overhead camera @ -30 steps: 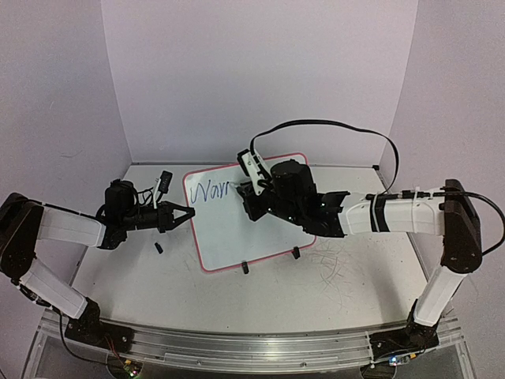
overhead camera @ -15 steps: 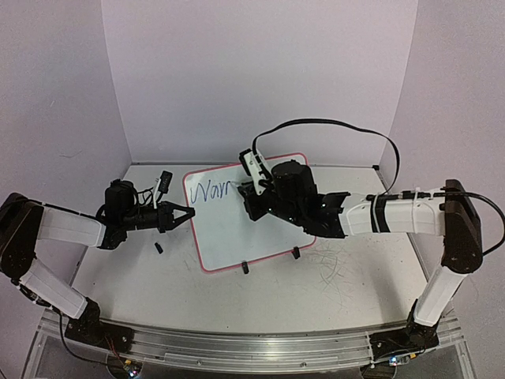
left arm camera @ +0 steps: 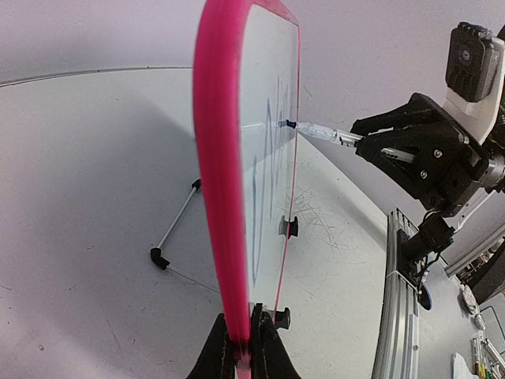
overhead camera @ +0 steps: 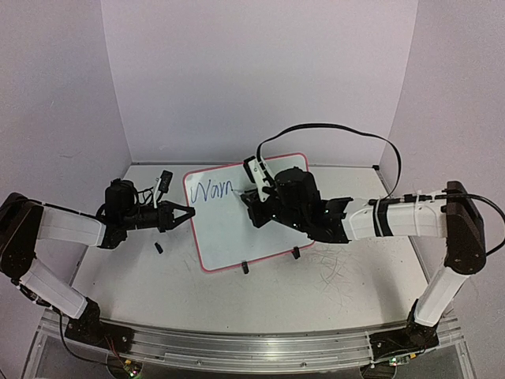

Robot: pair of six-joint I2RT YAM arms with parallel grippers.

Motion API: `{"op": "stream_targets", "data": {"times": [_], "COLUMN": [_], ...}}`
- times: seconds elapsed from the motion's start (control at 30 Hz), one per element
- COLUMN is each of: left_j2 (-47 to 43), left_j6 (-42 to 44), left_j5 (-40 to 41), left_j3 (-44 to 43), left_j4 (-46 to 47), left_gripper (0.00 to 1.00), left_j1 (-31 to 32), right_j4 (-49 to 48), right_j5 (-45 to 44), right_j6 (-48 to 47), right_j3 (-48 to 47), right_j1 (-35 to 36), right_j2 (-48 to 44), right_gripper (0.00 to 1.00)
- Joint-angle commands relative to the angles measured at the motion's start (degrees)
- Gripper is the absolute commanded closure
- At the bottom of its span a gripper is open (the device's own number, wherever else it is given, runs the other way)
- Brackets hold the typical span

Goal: Write a sentence on the whiteboard

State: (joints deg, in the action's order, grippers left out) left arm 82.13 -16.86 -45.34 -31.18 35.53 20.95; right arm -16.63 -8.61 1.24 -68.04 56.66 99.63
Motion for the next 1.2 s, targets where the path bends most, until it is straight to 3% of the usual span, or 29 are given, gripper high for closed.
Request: {"op": "stream_targets", "data": {"times": [0.0,0.8,1.17], "left_j2": [-0.2,-0.4,-0.3], "left_j6": [3.1,3.2,3.5], "left_j5": [1.5,1.6,1.8], "left_j3": [-2.5,-2.1,-2.0], "left_j4": [0.5,0.5,0.5], "left_gripper": [1.0,1.0,1.0], "left_j1": [-0.2,-0.2,-0.2], "right_j4": [0.5,-0.3,0.5], "right_j5": [-0.3,-3.5,-5.5], "right_j6": [1.4,-0.7,0.4], "right_j3": [1.1,-5.4,-3.6], "right_j1": [-0.2,-0.8,-0.8], "right_j2": [-2.1,1.3,-0.3], "right_gripper": [1.0,1.0,1.0]}}
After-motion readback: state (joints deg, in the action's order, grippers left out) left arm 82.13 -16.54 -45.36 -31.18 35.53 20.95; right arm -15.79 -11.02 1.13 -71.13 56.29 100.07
